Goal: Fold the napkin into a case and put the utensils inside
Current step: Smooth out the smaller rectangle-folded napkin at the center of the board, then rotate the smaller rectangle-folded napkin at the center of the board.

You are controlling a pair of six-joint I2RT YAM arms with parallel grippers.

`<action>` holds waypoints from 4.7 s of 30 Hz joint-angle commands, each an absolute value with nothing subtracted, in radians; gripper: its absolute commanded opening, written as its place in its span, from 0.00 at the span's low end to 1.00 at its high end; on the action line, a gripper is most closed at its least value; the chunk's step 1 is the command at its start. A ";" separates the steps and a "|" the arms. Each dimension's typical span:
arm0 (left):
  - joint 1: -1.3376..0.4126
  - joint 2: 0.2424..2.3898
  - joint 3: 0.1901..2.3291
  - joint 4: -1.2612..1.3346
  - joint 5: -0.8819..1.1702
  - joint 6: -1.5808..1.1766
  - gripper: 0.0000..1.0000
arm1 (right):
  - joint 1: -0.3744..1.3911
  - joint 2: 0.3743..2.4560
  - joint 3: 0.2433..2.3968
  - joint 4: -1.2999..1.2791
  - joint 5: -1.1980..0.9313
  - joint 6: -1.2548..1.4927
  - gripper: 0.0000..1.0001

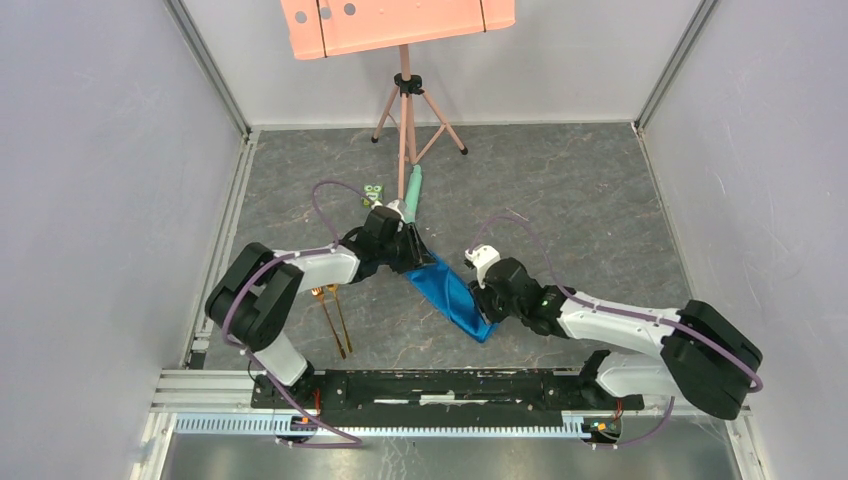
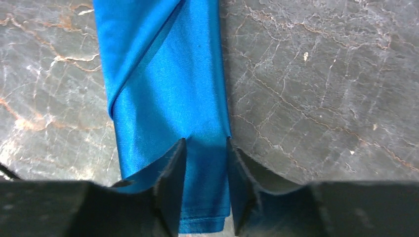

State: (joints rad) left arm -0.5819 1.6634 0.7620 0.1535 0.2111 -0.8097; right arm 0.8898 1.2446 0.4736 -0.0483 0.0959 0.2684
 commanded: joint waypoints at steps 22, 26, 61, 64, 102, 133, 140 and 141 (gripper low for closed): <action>-0.574 1.738 0.865 0.102 0.215 -0.738 0.40 | 0.897 1.020 0.334 -0.064 -0.075 0.416 0.32; -0.578 1.647 0.869 0.033 0.197 -0.704 0.43 | 0.898 0.949 0.391 -0.105 -0.053 0.422 0.45; -0.554 1.301 0.745 -0.038 0.354 -0.710 0.57 | 0.395 1.505 0.953 -0.185 0.094 0.154 0.71; -0.575 1.377 0.801 -0.005 0.350 -0.670 0.58 | 0.368 1.397 0.839 -0.167 0.008 0.209 0.73; -0.600 1.792 1.179 -0.154 0.264 -0.528 0.53 | 0.116 1.730 0.911 0.113 -0.400 0.317 0.59; -0.653 1.493 0.686 0.118 0.163 -0.747 0.52 | 0.290 1.845 0.880 0.323 -0.548 0.427 0.58; -0.607 1.112 0.546 -0.082 0.007 -0.780 0.62 | 0.329 1.904 0.964 0.282 -0.585 0.369 0.58; -0.597 1.057 0.544 -0.129 -0.029 -0.787 0.64 | 0.330 1.896 0.970 0.263 -0.562 0.357 0.58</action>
State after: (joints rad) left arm -0.6319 1.2297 0.5747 0.0269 0.1173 -0.7361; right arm 0.3168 1.8862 0.9142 0.3038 -0.5533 0.4164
